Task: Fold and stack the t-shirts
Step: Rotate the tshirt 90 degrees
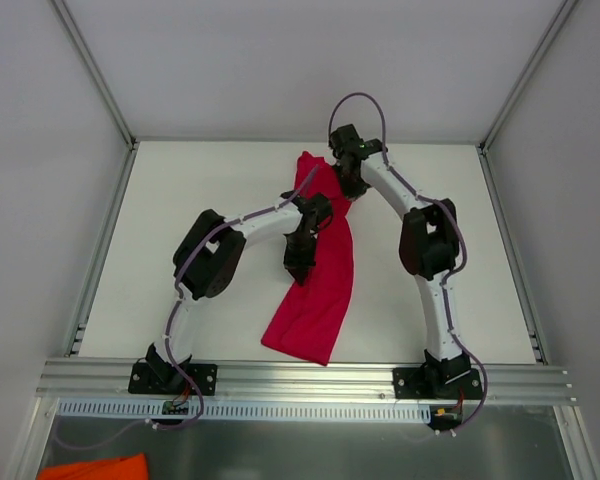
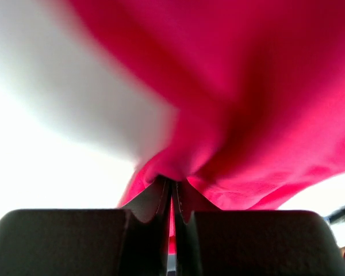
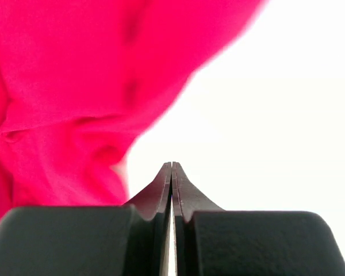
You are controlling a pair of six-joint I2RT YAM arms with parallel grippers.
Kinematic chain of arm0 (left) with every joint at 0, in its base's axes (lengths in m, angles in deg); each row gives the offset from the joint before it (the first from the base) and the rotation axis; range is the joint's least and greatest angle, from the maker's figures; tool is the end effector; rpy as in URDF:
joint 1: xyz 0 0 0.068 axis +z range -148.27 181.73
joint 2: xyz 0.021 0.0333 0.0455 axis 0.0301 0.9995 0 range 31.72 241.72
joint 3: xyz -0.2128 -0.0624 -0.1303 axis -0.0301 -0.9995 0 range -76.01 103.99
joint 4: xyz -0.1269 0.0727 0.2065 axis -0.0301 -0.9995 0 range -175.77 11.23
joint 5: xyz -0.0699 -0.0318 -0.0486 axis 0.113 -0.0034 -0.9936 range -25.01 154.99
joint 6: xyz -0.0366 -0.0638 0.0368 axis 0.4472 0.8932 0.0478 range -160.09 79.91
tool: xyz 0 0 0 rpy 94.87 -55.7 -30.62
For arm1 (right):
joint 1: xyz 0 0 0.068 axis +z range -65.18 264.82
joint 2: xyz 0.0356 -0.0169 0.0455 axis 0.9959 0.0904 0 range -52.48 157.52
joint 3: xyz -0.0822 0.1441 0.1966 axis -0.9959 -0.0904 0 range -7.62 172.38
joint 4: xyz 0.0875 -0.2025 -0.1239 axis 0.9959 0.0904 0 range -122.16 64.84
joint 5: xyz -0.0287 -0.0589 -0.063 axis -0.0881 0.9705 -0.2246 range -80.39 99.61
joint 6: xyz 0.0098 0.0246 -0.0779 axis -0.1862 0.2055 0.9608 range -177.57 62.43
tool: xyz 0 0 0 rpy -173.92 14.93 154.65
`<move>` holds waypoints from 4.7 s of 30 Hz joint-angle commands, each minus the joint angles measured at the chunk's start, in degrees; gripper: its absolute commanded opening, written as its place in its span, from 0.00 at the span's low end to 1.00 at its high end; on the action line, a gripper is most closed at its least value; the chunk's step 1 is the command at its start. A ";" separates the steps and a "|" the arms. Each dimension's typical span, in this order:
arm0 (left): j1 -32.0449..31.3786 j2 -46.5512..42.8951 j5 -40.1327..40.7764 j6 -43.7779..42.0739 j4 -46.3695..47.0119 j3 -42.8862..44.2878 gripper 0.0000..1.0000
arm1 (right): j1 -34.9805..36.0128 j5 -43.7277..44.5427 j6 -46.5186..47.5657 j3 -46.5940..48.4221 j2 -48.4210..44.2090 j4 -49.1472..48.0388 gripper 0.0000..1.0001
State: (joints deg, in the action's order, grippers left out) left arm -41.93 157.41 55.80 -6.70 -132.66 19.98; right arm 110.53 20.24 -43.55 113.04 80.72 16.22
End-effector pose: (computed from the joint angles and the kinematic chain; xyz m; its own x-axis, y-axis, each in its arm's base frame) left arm 0.2928 -0.2950 0.1063 -0.9824 0.1865 -0.0058 0.1840 0.9636 -0.1939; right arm 0.4591 0.2065 0.1753 -0.6802 -0.5919 -0.4324 -0.5262 0.8050 -0.2742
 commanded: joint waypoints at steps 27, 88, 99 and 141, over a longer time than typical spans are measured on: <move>17.99 12.91 -12.67 -3.86 6.33 32.35 0.00 | 11.46 -12.83 -19.64 -59.30 -67.09 -0.74 0.35; 21.08 -31.37 -7.86 10.55 22.69 -32.42 0.08 | 23.06 -20.91 -22.81 -68.62 -60.61 -5.84 0.75; 13.25 -32.36 -9.00 14.95 23.66 -41.67 0.06 | 23.06 -21.27 -19.38 -64.68 -56.57 -4.17 0.75; 6.75 -42.89 -0.83 23.90 29.11 -61.35 0.01 | 21.92 4.13 -20.45 -35.68 -75.82 29.65 0.77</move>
State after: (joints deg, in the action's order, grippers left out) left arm -33.95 115.24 50.56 14.83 -101.97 -38.23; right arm 132.63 20.26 -65.49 74.70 4.92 40.86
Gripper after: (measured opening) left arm 0.050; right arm 0.763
